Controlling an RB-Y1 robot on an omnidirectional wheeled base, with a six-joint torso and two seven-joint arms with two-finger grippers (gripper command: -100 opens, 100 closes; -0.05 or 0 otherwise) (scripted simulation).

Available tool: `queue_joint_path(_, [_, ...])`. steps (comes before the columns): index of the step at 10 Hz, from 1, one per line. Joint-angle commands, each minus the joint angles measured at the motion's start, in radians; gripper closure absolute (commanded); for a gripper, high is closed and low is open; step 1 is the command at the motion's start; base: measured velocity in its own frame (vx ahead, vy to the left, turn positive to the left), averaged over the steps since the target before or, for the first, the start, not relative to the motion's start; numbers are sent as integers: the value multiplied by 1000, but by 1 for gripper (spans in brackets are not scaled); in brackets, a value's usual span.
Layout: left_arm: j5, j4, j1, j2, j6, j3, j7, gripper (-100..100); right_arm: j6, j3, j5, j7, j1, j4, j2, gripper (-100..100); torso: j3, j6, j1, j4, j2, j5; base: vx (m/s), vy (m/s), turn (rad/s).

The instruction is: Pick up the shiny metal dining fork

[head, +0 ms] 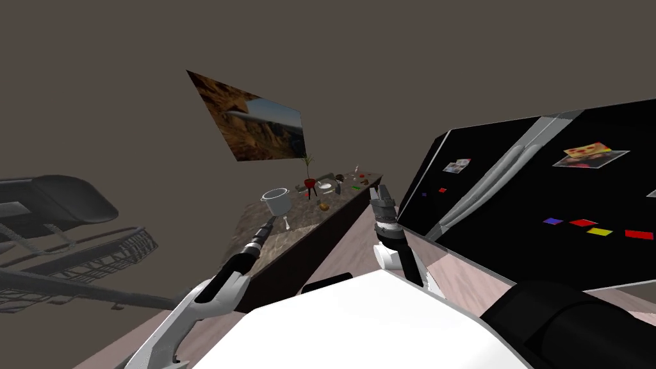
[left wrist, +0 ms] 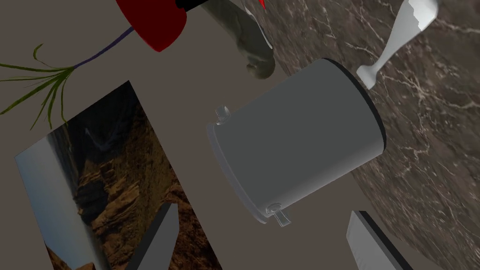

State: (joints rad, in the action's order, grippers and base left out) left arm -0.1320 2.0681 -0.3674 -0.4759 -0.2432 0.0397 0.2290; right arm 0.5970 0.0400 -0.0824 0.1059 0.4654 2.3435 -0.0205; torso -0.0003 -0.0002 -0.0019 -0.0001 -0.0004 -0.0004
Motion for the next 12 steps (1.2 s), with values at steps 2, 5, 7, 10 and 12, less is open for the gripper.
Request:
queue_joint_path(2, [-51, -52, 23, -76, -82, 0, 62, -100, 0, 0, 0, 0, 0, 0, 0, 0, 0, 0, 0, 0, 0, 0, 20, -38, -207])
queue_joint_path(5, [-86, -95, 40, -136, -160, -6, 116, -100, 0, 0, 0, 0, 0, 0, 0, 0, 0, -1, 0, 0, 0, 0, 22, -33, -114])
queue_joint_path(7, [-103, -117, 49, -164, -192, -10, 144, -100, 0, 0, 0, 0, 0, 0, 0, 0, -1, 0, 0, 0, -1, 0, 30, -30, -117])
queue_joint_path(10, [-153, -188, 74, -243, -282, -21, 227, -100, 0, 0, 0, 0, 0, 0, 0, 0, -1, 0, 0, 0, -1, 0, 31, -26, -141])
queue_joint_path(12, [-170, -211, 81, -273, -310, -25, 255, -100, 0, 0, 0, 0, 0, 0, 0, 0, 0, -1, 1, 0, -1, 0, 25, -16, -64])
